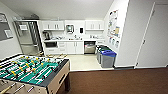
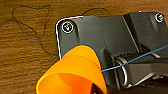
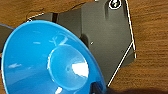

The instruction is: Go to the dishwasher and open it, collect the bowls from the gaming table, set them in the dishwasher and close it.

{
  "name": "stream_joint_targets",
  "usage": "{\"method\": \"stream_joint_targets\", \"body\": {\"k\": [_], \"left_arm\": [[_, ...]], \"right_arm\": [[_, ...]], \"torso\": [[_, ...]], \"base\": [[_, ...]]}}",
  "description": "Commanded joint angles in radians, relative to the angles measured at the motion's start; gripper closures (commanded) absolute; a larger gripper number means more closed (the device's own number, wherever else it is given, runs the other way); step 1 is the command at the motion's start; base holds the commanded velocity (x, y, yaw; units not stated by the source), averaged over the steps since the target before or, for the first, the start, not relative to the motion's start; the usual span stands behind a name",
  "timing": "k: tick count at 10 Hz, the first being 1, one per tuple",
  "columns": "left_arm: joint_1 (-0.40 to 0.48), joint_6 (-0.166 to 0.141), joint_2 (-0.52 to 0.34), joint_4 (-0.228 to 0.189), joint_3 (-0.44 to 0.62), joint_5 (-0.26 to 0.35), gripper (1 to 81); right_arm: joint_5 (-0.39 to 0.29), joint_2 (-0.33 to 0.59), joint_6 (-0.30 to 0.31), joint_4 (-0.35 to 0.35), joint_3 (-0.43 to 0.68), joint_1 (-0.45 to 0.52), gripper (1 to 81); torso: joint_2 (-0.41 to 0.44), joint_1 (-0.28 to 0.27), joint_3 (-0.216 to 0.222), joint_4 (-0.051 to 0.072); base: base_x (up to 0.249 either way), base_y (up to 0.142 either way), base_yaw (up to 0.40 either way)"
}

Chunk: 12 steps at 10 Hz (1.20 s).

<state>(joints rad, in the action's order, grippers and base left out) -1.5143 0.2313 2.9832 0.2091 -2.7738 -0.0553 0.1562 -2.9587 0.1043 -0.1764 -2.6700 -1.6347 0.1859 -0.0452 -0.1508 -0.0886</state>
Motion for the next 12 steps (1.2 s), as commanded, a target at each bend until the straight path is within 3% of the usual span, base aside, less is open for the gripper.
{"method": "stream_joint_targets", "body": {"k": [1,9,12], "left_arm": [[0.045,0.0,-0.002,-0.004,-0.003,0.055,81.1],[0.045,0.0,-0.002,-0.004,-0.003,0.057,81.1],[0.045,0.0,-0.002,-0.004,-0.003,0.057,81.1]], "right_arm": [[-0.047,0.013,-0.003,-0.008,0.001,0.031,81.1],[-0.047,0.013,-0.003,-0.008,0.001,0.029,81.1],[-0.047,0.013,-0.003,-0.008,0.001,0.028,81.1]], "torso": [[0.0,0.0,0.0,0.0],[0.0,0.0,0.0,0.0],[0.0,0.0,0.0,0.0]], "base": [[0.231,0.0,0.0],[0.237,0.0,0.0],[0.237,-0.075,0.0]]}}
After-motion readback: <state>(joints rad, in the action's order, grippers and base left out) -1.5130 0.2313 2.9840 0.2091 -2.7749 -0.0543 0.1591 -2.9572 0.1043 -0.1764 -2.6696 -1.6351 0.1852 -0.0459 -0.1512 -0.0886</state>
